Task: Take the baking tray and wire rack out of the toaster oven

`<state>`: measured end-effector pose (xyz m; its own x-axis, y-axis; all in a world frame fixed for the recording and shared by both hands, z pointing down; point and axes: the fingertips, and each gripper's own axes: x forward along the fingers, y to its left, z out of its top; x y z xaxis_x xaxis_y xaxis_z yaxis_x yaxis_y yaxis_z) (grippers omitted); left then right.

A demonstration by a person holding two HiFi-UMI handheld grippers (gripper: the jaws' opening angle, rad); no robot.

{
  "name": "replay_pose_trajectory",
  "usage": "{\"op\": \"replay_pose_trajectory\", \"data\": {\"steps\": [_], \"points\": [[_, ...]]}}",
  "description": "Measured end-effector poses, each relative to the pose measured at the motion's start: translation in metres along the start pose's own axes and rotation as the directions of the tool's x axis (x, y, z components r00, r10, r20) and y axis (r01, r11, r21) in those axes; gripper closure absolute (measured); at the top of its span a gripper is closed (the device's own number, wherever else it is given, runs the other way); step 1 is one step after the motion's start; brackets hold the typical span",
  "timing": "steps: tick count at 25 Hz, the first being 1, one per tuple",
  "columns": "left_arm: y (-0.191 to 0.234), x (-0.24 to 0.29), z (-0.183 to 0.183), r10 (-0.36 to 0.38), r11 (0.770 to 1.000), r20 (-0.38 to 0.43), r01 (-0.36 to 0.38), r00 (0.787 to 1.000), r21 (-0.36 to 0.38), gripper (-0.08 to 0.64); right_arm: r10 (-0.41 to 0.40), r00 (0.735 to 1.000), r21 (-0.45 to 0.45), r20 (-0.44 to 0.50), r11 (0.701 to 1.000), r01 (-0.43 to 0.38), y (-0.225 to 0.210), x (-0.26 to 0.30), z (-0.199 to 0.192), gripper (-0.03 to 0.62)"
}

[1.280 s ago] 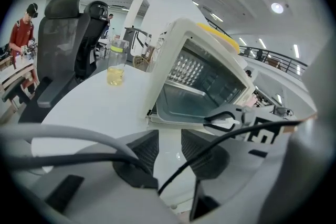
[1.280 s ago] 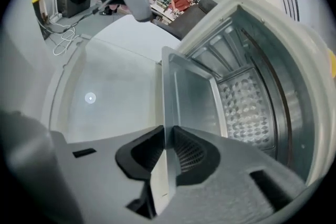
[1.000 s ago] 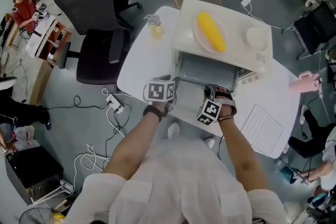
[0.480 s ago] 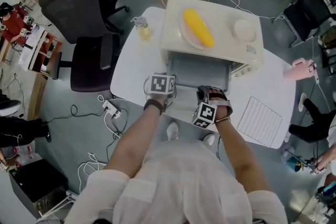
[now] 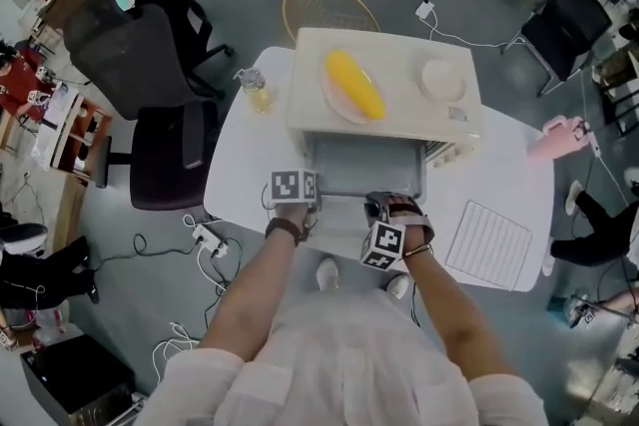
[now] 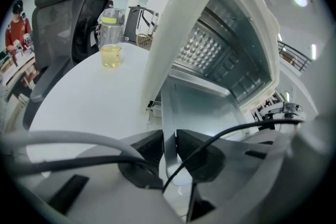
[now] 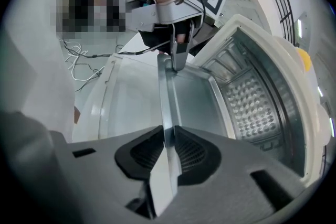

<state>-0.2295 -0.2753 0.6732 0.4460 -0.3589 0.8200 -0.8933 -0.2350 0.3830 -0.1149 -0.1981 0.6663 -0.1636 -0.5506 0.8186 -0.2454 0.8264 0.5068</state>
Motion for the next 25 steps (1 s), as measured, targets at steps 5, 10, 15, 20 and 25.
{"op": "replay_pose_trajectory", "data": {"steps": [5, 10, 15, 20, 25], "points": [[-0.001, 0.002, 0.000, 0.010, 0.998, -0.004, -0.010, 1.000, -0.055, 0.494, 0.028, 0.999, 0.030, -0.025, 0.999, -0.027, -0.004, -0.005, -0.011, 0.508], [-0.001, -0.001, 0.001, 0.011, 0.997, 0.004, -0.011, 1.000, -0.078, 0.499, 0.131, 0.991, 0.269, -0.014, 0.955, -0.123, -0.009, -0.025, -0.033, 0.492], [-0.001, -0.002, 0.001, 0.022, 0.997, 0.014, -0.021, 1.000, -0.074, 0.499, 0.109, 0.988, 0.675, -0.112, 0.738, -0.005, -0.057, -0.034, -0.085, 0.500], [0.000, -0.005, -0.001, 0.024, 0.998, 0.008, -0.023, 1.000, -0.066, 0.497, 0.063, 0.987, 0.872, -0.148, 0.479, 0.100, -0.085, -0.023, -0.127, 0.417], [-0.001, -0.004, -0.001, 0.023, 0.998, 0.008, -0.022, 1.000, -0.064, 0.497, 0.117, 0.982, 0.950, -0.150, 0.291, 0.110, -0.081, -0.010, -0.161, 0.414]]}}
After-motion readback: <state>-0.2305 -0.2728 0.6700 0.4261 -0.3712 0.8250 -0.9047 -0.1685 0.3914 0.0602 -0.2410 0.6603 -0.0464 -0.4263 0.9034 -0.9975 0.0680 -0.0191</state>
